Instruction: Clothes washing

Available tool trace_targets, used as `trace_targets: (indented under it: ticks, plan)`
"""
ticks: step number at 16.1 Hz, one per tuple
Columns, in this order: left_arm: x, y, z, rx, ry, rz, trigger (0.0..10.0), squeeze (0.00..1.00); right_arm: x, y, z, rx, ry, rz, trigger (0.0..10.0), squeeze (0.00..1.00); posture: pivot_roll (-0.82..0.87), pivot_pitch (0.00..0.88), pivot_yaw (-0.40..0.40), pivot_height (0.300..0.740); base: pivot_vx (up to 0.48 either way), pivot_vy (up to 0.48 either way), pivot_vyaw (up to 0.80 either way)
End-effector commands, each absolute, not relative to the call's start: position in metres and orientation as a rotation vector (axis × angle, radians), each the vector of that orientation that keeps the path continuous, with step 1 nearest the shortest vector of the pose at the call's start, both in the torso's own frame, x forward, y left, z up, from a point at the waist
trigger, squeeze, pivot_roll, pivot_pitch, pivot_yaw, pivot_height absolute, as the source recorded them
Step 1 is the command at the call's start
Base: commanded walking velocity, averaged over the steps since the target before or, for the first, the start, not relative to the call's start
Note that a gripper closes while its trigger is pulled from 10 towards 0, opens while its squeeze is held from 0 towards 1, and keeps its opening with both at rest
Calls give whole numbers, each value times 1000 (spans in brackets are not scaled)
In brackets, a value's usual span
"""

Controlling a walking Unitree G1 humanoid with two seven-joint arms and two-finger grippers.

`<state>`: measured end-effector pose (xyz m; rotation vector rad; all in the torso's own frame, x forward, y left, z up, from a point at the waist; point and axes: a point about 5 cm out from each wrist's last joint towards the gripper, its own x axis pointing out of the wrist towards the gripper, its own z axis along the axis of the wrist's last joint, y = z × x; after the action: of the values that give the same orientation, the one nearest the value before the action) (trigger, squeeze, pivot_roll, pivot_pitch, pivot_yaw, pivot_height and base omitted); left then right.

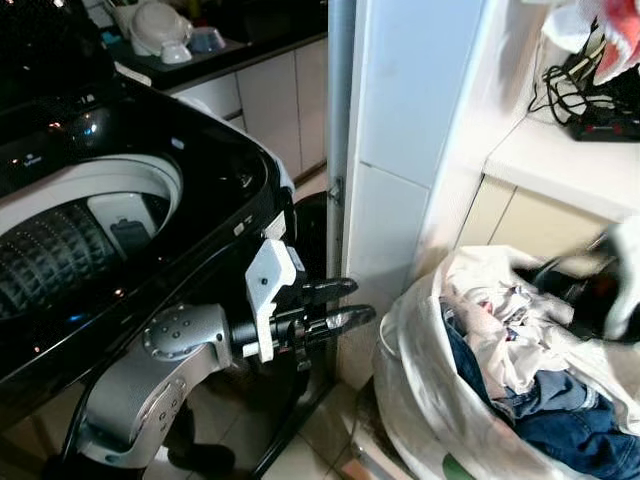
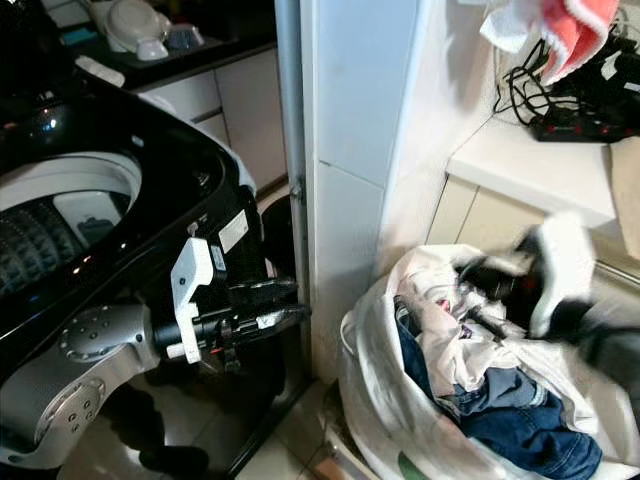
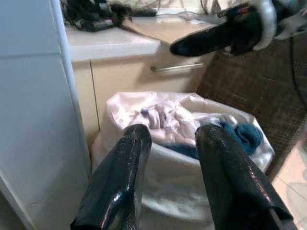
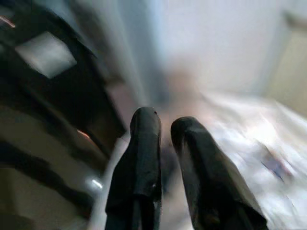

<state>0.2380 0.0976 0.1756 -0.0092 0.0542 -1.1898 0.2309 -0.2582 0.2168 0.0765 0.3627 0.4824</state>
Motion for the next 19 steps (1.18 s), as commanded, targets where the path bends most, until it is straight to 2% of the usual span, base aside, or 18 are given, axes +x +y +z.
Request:
trace_targets:
  ticks: [1, 3, 4, 6, 8, 10, 13, 19]
  plan:
    - [242, 100, 188, -10, -7, -1172, 10000, 0, 227, -253, 234, 72, 302, 552, 0, 0, -115, 0, 48, 740, 0, 0, 0]
    - [252, 98, 199, -43, -81, -1104, 10000, 0, 228, -245, 258, 68, 209, 610, 0, 0, -118, 0, 43, 740, 0, 0, 0]
    - [258, 97, 193, 0, -48, -1030, 10000, 0, 238, -243, 248, -45, 223, 495, 10000, 0, -119, 0, 42, 740, 0, 0, 0]
    - [269, 101, 184, 61, -43, -885, 10000, 0, 250, -233, 228, -131, 207, 352, 10000, 0, -122, 0, 42, 740, 0, 0, 0]
    - [276, 105, 184, 6, -46, -776, 10000, 0, 254, -223, 212, -93, 204, 269, 10000, 0, -120, 0, 39, 740, 0, 0, 0]
    - [283, 112, 187, -48, -52, -683, 10000, 0, 248, -202, 194, 20, 180, 225, 10000, 0, -118, 0, 36, 740, 0, 0, 0]
    - [286, 114, 183, -43, -44, -652, 10000, 0, 242, -186, 178, 25, 170, 144, 10000, 0, -132, 0, 49, 740, -94, 0, 0]
    - [285, 111, 183, -33, -46, -675, 10000, 0, 238, -180, 171, 9, 153, 100, 10000, 0, -135, 0, 59, 740, -233, 0, 0]
